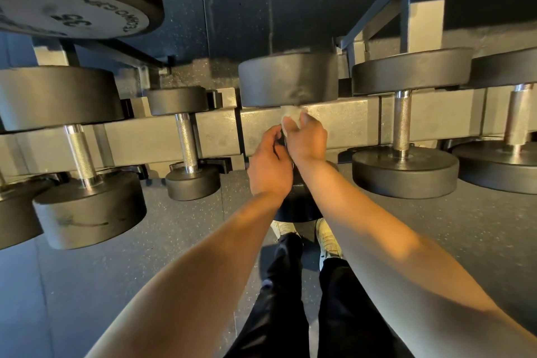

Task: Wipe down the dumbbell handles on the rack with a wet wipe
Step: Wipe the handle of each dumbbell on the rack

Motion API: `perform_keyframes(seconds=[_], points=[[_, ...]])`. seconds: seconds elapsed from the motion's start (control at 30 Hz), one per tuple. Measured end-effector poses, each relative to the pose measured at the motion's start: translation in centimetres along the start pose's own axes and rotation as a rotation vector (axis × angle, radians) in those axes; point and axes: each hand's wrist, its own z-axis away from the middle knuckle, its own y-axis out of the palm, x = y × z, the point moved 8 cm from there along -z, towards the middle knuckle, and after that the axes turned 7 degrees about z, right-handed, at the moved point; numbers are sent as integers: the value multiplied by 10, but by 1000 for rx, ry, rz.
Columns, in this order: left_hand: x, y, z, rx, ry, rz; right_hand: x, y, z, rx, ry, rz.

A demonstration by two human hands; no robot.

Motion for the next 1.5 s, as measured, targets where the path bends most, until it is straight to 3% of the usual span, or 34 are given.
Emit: perform_keyframes(seconds=[0.17, 0.4, 1.03, 1.27, 1.37, 1.5], points=[[0, -2, 2, -20, -23, -4, -22, 3, 6, 74, 33, 42], [3, 0, -1, 6, -6, -7, 18, -4, -17, 38, -4, -10], [2, 0, -1, -9, 13, 16, -31, 5, 19, 266, 43, 515], [2, -1, -1, -12, 42, 34, 8, -16, 0, 142, -76, 123], [4, -2, -1, -23, 46, 63, 14, -12, -3, 179, -67, 135], [6, -1, -1, -37, 61, 114, -14, 0, 4, 296, -27, 326]])
